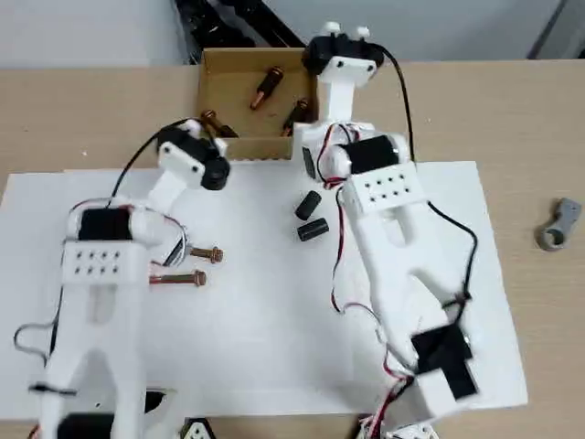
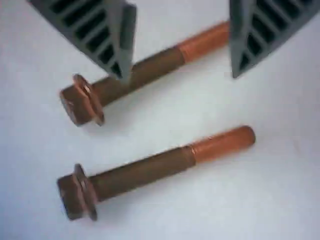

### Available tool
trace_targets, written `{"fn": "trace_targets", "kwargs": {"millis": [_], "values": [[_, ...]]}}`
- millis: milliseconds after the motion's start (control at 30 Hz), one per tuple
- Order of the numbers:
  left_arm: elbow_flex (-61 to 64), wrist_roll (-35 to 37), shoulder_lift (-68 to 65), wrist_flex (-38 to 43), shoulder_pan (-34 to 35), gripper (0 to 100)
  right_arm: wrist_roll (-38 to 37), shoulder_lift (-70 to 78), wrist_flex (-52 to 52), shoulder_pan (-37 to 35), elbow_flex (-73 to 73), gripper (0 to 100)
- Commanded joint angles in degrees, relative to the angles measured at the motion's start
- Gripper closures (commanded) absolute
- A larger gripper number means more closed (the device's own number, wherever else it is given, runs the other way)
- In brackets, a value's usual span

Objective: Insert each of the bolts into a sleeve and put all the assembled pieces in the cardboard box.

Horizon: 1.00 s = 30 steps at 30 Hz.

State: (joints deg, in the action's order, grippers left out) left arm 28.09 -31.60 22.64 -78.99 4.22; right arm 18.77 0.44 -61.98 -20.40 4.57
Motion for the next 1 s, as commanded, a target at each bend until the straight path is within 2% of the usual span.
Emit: {"fn": "trace_targets", "kwargs": {"millis": [0,233,400,667,967], "values": [[-5.6,-5.9,-6.8,1.4,0.4,87,-0.5,-8.0,-8.4,0.6,2.5,77.9],[-13.2,-10.9,-20.9,1.8,0.0,87,-0.6,-20.3,-23.8,3.3,2.5,77.9],[-14.4,-15.4,-24.6,-0.5,0.1,87,-0.7,-27.3,-30.0,5.0,1.8,77.9],[-14.1,-20.7,-25.1,-1.9,-0.6,87,-0.4,-35.6,-29.0,5.2,-11.3,77.9],[-13.4,-21.0,-25.1,-2.9,-5.6,87,-0.4,-48.4,-22.6,5.1,-27.0,77.9]]}}
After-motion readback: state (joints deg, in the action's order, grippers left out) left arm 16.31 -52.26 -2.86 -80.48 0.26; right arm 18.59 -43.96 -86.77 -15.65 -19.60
